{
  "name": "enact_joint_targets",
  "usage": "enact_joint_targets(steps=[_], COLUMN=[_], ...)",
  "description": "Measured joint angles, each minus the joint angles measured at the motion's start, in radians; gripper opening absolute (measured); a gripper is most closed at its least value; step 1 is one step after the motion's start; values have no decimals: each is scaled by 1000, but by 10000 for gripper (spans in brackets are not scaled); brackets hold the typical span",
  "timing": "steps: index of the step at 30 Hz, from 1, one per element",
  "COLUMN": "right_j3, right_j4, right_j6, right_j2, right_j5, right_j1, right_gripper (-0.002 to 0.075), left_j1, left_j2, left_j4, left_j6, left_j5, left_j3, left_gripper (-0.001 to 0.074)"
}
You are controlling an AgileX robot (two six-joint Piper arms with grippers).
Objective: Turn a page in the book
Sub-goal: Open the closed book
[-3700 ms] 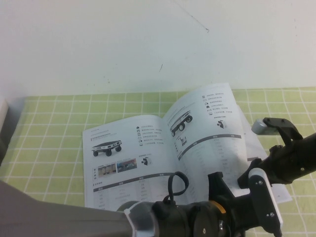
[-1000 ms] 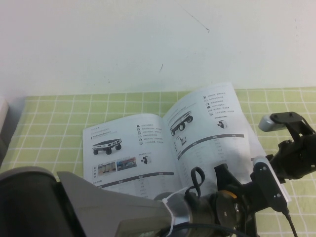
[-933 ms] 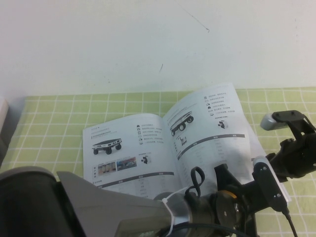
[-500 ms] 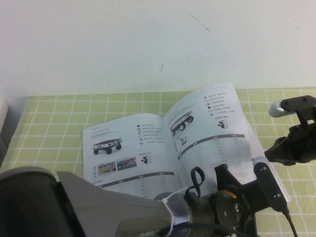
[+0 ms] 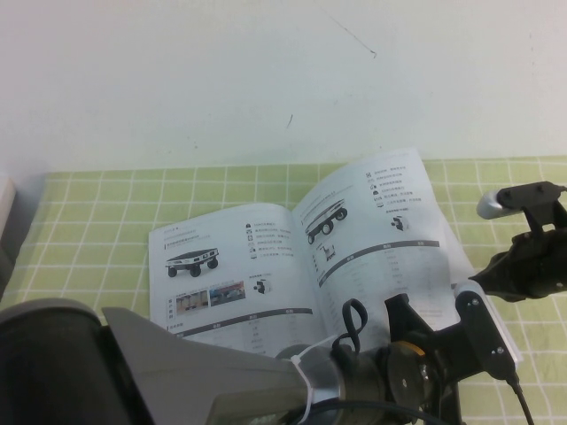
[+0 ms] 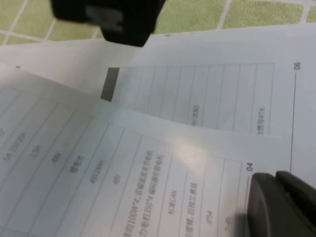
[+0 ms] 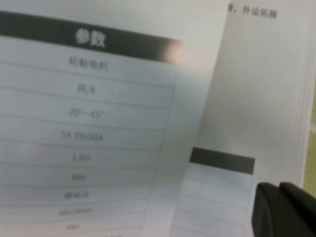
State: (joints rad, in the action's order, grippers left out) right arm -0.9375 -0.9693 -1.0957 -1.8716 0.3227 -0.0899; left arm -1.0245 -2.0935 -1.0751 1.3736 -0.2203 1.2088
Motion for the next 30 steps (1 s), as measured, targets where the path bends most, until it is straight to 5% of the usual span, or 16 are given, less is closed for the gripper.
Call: enact_joint_targets(steps=[20, 30], right_j3=[-10, -12], right_j4=[-179, -186], right_j6=[-143, -125], right_j2=[-77, -78], right_j5=[32, 34], right_j1=[8, 8], right_gripper=[-2, -2], left_j1=[0, 0], left_j2=[0, 35], left_j4=[-18, -304], left_j6=[29, 291], left_j5=[-35, -221], left_j3=[0, -5], left_gripper=[-4, -4])
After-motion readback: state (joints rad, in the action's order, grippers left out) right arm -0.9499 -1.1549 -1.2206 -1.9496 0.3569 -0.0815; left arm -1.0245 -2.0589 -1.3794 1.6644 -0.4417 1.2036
